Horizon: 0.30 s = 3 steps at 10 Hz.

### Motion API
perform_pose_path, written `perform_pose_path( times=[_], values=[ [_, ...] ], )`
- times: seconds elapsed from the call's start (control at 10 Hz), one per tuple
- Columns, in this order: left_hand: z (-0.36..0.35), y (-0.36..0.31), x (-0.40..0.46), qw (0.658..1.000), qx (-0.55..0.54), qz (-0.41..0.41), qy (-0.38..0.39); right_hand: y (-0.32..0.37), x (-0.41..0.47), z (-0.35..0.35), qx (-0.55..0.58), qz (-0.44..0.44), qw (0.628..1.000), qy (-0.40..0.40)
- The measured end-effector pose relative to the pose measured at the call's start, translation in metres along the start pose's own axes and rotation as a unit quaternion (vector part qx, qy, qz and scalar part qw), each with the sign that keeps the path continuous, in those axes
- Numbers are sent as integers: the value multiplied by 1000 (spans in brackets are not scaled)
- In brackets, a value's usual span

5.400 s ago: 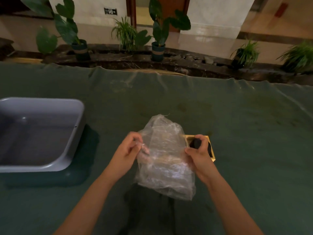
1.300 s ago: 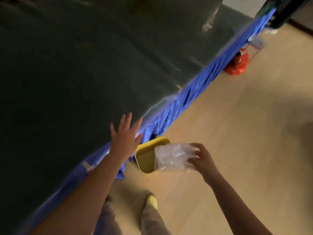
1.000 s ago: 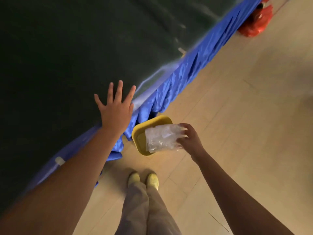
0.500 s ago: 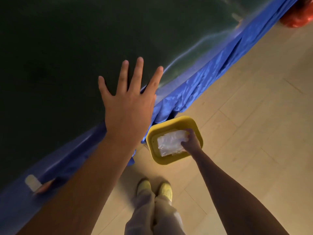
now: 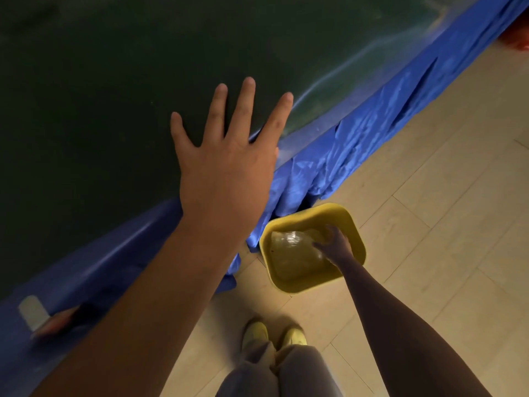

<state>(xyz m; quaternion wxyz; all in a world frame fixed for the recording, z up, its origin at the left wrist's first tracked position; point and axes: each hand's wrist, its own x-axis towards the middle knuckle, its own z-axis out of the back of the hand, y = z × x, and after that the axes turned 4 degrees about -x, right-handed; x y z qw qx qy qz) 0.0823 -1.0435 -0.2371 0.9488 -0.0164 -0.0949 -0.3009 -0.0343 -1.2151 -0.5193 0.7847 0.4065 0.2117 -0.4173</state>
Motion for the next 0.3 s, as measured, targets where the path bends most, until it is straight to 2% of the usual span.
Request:
perform_pose_path(
  times=[0.1, 0.3],
  values=[
    [0, -1, 2, 1000, 1, -4, 1, 1, -11, 14, 18, 1, 1000, -13],
    [22, -5, 4, 994, -52, 27, 93, 49, -75, 79, 189, -6, 982, 21]
  ],
)
